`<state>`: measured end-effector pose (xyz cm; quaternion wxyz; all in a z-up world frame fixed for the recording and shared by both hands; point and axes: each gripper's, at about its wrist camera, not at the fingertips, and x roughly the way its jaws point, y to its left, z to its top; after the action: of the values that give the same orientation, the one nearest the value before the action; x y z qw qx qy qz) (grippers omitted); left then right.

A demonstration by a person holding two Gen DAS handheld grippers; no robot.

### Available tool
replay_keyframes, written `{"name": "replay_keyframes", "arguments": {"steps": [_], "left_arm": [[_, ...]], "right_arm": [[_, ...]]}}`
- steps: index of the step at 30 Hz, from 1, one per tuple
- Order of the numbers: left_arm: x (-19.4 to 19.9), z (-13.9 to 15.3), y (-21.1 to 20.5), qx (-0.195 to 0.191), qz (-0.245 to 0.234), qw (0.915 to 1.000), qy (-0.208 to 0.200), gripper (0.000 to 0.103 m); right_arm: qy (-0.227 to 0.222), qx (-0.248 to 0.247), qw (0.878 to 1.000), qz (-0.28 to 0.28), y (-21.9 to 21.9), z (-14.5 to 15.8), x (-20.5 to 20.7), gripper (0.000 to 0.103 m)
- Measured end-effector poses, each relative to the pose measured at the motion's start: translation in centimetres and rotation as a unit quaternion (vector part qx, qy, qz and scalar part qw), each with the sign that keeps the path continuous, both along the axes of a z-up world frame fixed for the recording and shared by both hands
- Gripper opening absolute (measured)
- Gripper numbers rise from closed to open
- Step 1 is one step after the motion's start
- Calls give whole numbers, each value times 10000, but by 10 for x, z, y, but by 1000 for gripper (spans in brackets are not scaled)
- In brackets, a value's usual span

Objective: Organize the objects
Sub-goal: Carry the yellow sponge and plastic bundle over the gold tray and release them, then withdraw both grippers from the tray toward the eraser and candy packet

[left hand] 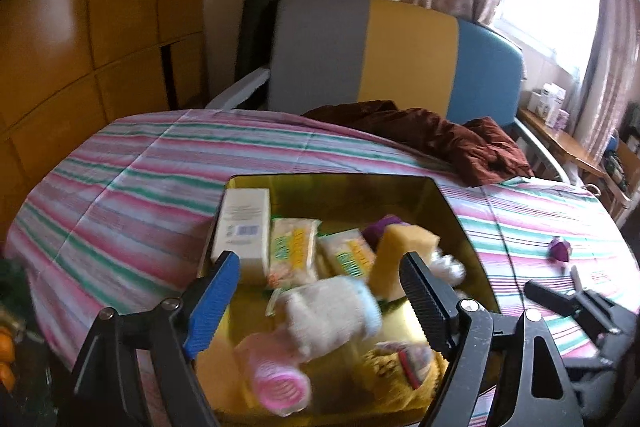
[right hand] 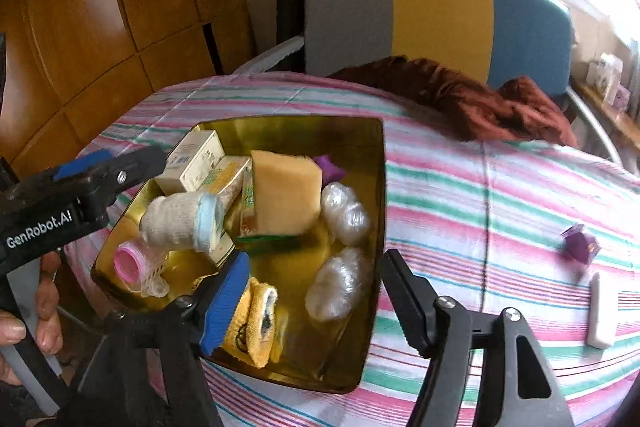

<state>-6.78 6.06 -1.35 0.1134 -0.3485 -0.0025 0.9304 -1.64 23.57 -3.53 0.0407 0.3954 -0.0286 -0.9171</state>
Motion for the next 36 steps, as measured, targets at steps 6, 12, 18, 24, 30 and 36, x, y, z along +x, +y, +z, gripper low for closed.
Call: {"name": "replay_keyframes", "arguments": {"steps": [6, 12, 18, 24, 30, 36], "left_arm": [[11, 2, -6, -10, 86, 9999, 92, 90], [27, 11, 2, -68, -137, 9994, 295, 92], [39, 16, 14, -94, -371, 9985, 379, 92], [47, 14, 26, -120, -539, 9979, 347, 92], [58, 15, 41, -220, -779, 9959, 417, 95], [61, 16, 61, -353, -1020, 9934, 386, 95]], "right_arm": [[248, 477, 9984, -200, -4, 7, 11, 69], [1, 195, 9994, -294, 5, 0, 15, 69], [43, 46, 9991, -420, 16, 2, 26, 69], [-29, -101, 9989, -458, 27, 2, 34, 69], [-73, -80, 9984, -556, 40, 2, 39, 70], [-87, -64, 9971, -752, 65, 6, 41, 74]]}}
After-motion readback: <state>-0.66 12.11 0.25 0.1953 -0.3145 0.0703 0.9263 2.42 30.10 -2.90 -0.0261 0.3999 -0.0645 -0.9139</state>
